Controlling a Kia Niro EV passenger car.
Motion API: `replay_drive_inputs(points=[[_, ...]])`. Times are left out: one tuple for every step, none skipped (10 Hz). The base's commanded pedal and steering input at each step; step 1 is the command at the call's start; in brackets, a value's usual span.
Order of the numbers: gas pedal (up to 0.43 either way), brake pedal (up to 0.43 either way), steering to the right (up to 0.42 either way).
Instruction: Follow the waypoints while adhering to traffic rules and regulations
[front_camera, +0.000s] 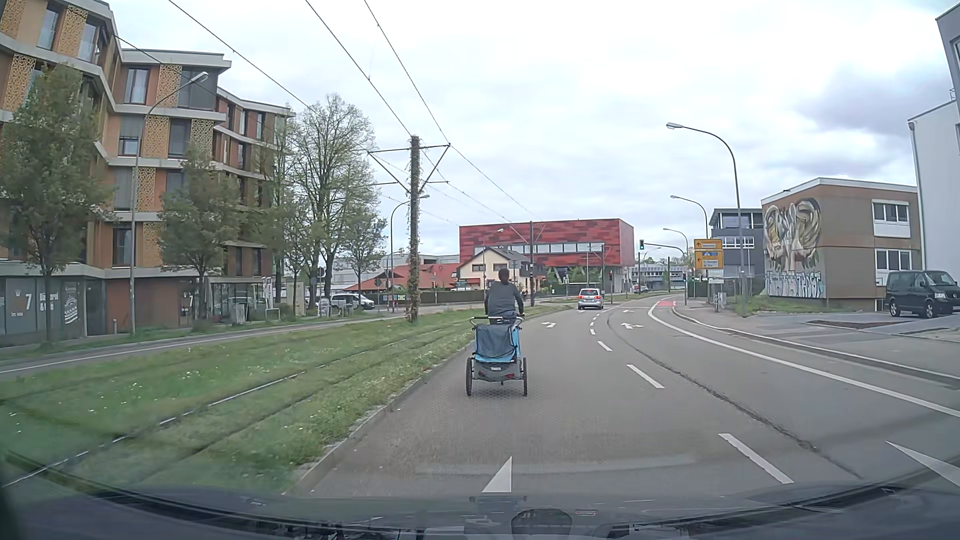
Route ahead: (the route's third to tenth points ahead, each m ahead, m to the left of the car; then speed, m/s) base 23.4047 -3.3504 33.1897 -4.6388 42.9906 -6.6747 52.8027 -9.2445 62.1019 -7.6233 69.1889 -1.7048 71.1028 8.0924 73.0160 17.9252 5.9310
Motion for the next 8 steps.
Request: replay_drive_inputs(points=[[0.0,0.14,0.005],[0.0,0.134,0.005],[0.0,0.134,0.005],[0.0,0.128,0.006],[0.0,0.128,0.006],[0.0,0.128,0.007],[0.0,0.128,0.008],[0.0,0.122,0.009]])
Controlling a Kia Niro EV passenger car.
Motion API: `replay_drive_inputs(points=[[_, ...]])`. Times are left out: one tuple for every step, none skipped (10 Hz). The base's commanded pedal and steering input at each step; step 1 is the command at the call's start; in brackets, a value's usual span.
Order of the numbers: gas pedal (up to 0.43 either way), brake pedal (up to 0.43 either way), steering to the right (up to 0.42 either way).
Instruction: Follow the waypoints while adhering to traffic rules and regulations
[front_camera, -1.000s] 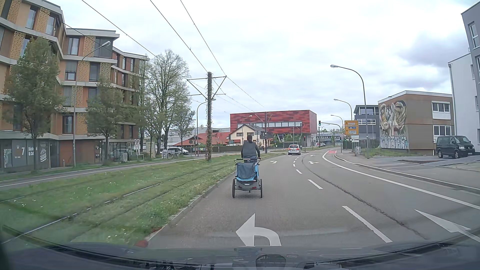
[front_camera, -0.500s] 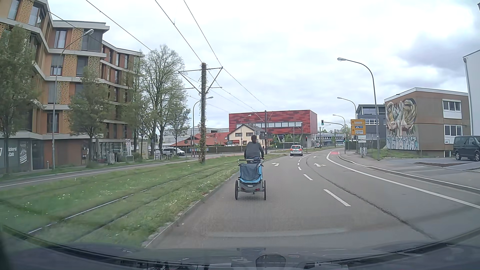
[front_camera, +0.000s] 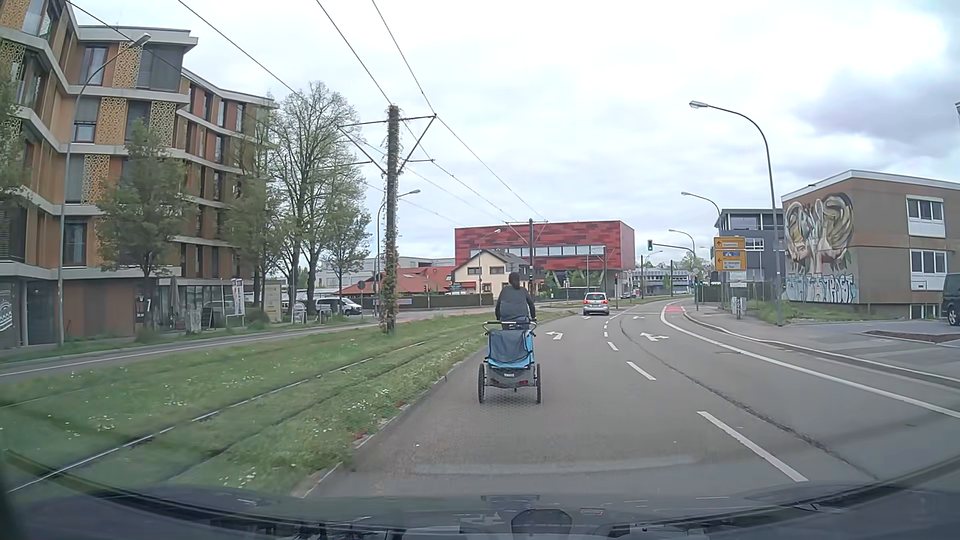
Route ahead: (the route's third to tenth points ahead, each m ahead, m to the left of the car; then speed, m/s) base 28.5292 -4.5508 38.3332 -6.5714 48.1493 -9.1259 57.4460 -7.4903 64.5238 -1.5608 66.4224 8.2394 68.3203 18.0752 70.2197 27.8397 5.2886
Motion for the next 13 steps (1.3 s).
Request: replay_drive_inputs(points=[[0.0,0.116,0.01],[0.0,0.116,0.014],[0.0,0.116,0.021],[0.0,0.116,0.03],[0.0,0.098,0.036],[0.0,0.061,0.04],[0.0,0.012,0.043],[0.0,0.0,0.045],[0.0,0.0,0.047],[0.0,0.0,0.046],[0.0,0.0,0.046],[0.0,0.0,0.045],[0.0,0.0,0.043]])
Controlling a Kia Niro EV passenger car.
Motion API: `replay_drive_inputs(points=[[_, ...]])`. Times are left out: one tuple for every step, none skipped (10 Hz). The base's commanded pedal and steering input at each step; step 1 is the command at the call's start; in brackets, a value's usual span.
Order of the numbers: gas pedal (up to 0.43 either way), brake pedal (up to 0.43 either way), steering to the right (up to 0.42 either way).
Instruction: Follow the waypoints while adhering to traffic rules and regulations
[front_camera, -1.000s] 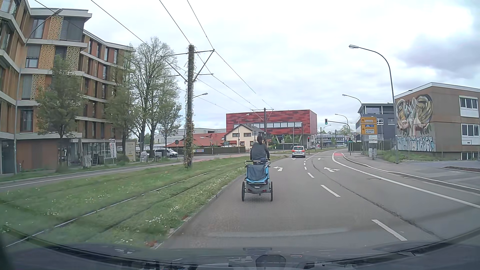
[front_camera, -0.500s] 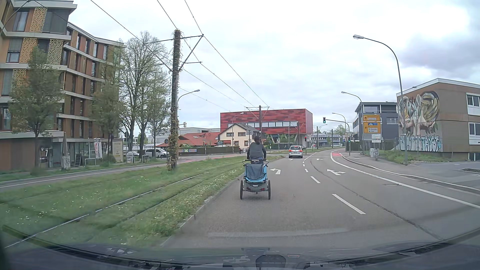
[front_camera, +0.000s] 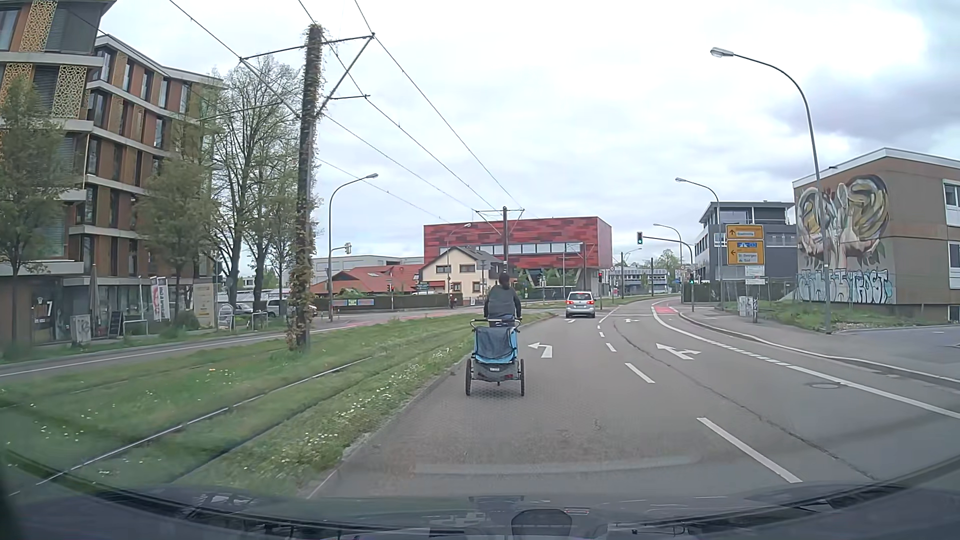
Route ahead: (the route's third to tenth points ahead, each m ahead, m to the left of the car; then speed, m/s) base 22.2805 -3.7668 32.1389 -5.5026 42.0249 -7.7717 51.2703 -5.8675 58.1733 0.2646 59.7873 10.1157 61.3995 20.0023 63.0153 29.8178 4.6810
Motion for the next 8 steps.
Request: replay_drive_inputs(points=[[0.0,0.0,0.038],[0.0,0.0,0.032],[0.02,0.0,0.026],[0.02,0.0,0.021],[0.02,0.0,0.02],[0.02,0.0,0.019],[0.02,0.0,0.019],[0.02,0.0,0.019]])
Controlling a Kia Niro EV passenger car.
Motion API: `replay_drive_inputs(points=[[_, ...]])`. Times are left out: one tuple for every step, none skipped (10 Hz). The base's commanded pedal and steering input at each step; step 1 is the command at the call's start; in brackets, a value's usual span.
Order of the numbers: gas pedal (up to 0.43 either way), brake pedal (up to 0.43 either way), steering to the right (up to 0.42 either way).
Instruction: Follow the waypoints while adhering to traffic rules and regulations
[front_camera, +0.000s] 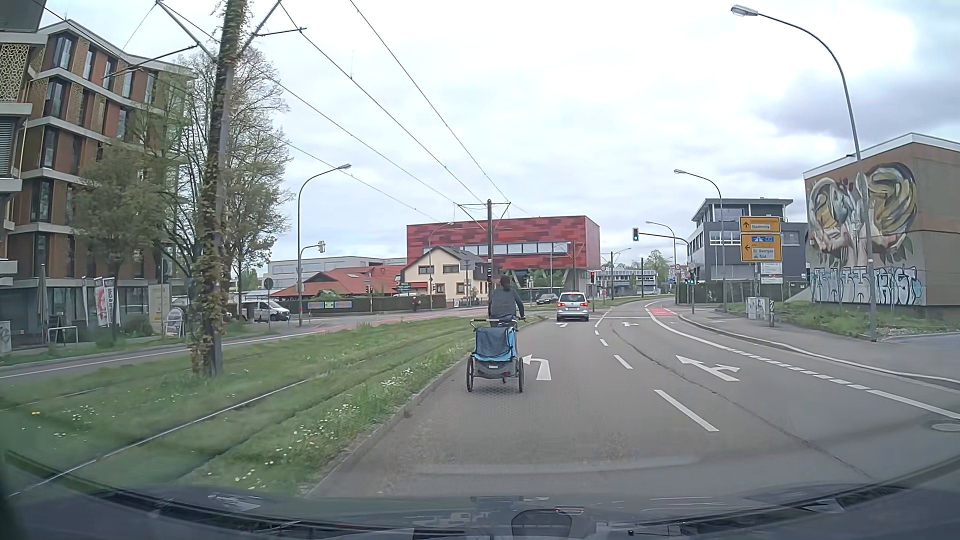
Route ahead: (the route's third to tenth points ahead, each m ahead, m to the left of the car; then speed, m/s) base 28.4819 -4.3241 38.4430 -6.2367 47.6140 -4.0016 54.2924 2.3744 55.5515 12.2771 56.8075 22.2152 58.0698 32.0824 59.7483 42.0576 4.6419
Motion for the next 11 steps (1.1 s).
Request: replay_drive_inputs(points=[[0.02,0.0,0.019],[0.02,0.0,0.019],[0.02,0.0,0.019],[0.02,0.0,0.021],[0.02,0.0,0.023],[0.02,0.0,0.025],[0.02,0.0,0.025],[0.02,0.0,0.026],[0.02,0.0,0.026],[0.02,0.0,0.025],[0.02,0.0,0.026]])
